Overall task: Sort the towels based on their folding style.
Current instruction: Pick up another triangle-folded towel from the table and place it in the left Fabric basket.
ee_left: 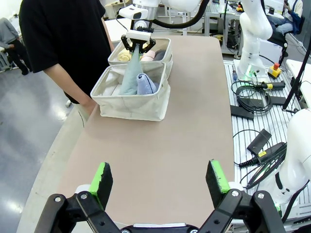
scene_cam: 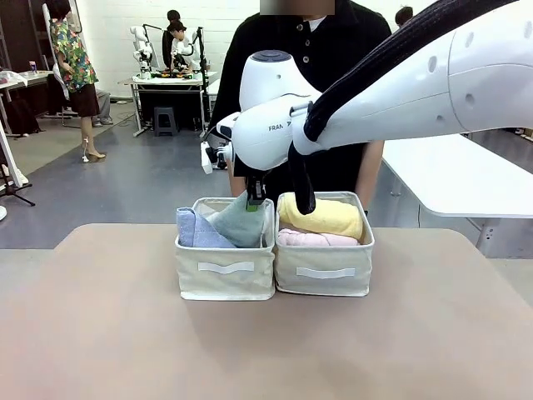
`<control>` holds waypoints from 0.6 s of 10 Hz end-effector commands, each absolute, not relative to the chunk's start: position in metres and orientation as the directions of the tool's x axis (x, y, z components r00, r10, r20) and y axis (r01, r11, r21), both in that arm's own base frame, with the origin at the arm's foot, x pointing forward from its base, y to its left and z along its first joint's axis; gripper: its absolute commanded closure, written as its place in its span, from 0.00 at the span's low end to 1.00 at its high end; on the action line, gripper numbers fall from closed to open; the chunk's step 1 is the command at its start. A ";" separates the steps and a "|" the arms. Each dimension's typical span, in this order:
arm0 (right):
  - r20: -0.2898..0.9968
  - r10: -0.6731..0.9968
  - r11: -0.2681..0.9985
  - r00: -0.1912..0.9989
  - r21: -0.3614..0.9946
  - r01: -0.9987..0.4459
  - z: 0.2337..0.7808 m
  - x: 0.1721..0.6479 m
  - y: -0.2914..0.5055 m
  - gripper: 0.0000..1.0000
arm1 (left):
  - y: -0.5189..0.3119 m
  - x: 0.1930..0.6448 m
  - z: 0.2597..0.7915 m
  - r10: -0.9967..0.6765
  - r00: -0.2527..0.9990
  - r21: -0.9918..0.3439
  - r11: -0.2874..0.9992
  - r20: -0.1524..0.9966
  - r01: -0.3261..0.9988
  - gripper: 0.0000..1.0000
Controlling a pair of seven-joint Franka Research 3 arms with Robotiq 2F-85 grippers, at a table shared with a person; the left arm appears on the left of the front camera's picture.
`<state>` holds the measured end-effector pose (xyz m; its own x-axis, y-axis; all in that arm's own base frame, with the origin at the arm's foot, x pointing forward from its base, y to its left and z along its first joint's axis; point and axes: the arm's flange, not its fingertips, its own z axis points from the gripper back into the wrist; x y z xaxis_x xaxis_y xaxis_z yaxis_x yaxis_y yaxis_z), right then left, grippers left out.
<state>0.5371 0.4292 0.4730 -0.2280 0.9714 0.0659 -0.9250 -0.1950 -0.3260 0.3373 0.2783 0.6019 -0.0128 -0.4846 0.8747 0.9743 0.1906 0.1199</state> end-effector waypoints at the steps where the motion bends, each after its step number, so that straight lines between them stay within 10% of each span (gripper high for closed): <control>1: 0.017 0.963 -0.245 -0.268 -0.355 -0.902 0.472 0.545 0.438 0.81 | 0.278 0.336 0.603 -0.476 -0.017 0.124 0.195 0.879 0.973 0.00; 6: -0.055 0.933 -0.352 -0.354 -0.335 -0.874 0.468 0.547 0.444 0.81 | 0.278 0.336 0.603 -0.476 -0.017 0.124 0.195 0.879 0.973 0.00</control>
<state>0.5416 0.4391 0.4717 -0.3041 0.9525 -0.0179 -0.8913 -0.2911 -0.3476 0.3372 0.2783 0.6019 -0.0128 -0.4846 0.8747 0.9743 0.1907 0.1199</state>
